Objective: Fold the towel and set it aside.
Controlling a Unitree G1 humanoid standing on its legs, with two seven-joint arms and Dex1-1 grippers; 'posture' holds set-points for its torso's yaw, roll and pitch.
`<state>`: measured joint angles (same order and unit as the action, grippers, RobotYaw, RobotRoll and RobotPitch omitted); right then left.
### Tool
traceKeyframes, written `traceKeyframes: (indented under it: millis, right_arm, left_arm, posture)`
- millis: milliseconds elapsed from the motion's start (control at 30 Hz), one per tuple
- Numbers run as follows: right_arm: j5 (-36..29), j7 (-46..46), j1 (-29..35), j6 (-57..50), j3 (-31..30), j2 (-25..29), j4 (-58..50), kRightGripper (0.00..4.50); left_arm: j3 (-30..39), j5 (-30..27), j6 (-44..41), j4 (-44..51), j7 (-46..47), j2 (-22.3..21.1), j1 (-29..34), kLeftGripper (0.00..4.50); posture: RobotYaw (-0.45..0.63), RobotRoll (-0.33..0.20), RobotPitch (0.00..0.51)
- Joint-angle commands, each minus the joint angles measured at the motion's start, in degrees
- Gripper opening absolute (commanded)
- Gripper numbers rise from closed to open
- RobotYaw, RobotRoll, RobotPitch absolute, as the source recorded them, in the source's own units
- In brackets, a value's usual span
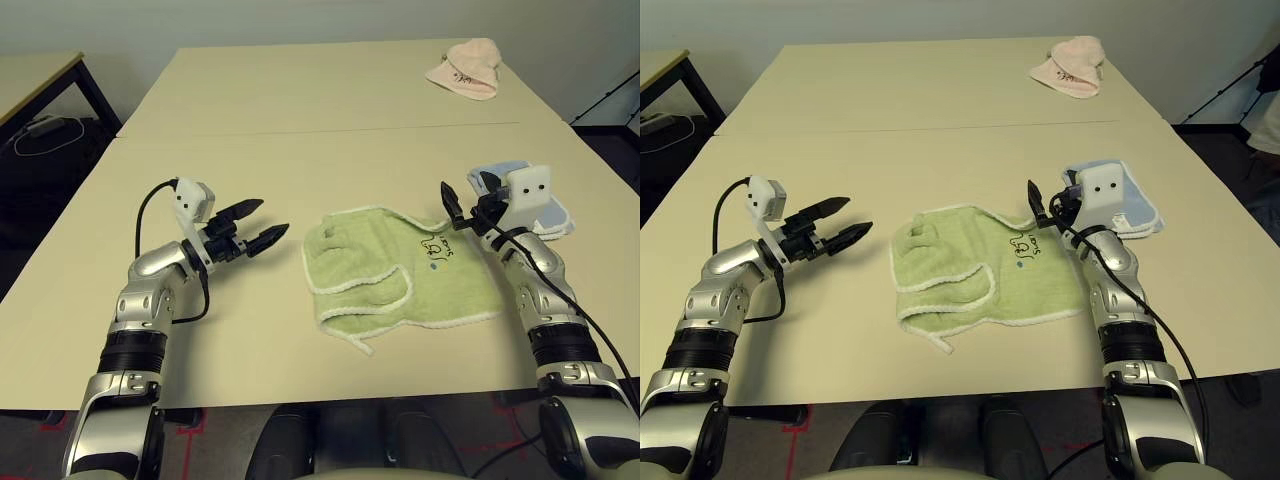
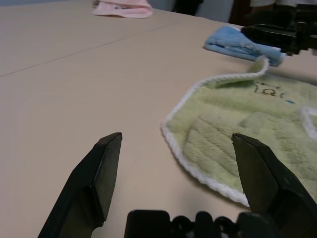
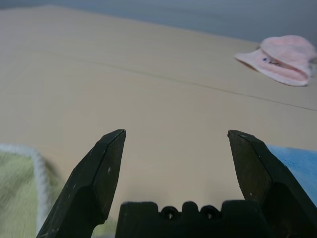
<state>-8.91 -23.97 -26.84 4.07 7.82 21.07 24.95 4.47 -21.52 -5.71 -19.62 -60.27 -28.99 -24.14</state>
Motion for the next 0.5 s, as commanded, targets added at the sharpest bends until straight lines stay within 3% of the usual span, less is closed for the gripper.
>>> traceKeyframes:
  millis: [33,233,500]
  right_arm:
    - [0.07,-6.46,-0.99,-2.27,-1.96,3.65,-0.75,4.47]
    - [0.01,-19.59,-3.96,-2.28,-5.11,10.17,1.27,4.47]
    - [8.67,-34.47,-13.02,5.21,-14.64,17.81,11.34,4.47]
  left_arm:
    - [-2.23,0.73,-0.14,2.42,-2.46,-0.51,0.81,4.50]
    - [-3.32,0.46,-0.99,4.76,-2.14,0.29,1.36,4.50]
    - [-4.23,0.96,-2.04,6.84,-0.58,0.99,2.59,4.50]
  posture:
    - [0.07,0.000,0.096]
    - [0.08,0.000,0.094]
    - [0.11,0.000,0.089]
